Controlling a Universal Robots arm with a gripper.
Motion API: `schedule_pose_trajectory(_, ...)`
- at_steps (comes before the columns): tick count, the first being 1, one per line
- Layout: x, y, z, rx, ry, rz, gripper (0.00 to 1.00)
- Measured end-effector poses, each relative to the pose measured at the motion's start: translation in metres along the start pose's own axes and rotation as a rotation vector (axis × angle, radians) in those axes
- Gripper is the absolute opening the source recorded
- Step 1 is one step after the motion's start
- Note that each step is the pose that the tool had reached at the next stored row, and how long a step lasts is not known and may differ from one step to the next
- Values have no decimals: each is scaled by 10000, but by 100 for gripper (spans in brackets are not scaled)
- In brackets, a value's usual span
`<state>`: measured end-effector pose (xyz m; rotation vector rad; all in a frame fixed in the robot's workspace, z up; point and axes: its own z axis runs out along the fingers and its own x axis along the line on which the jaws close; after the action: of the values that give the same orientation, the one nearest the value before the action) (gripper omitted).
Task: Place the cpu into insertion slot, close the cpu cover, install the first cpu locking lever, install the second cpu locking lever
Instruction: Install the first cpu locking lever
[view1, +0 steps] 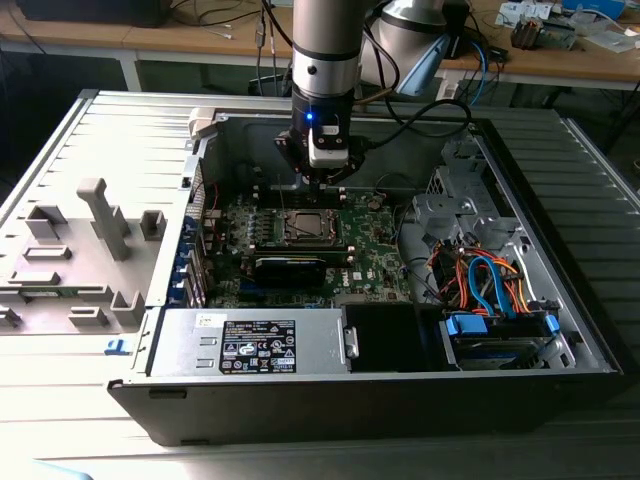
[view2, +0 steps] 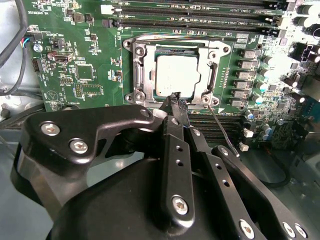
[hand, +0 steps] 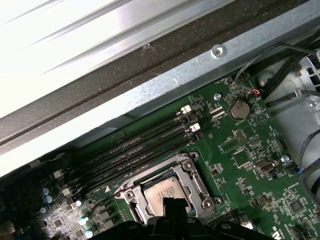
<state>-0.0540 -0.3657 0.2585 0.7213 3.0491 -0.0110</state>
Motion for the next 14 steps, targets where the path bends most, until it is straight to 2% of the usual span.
schedule_pose_trajectory(14,0,0,0,-1,-1,-88,11)
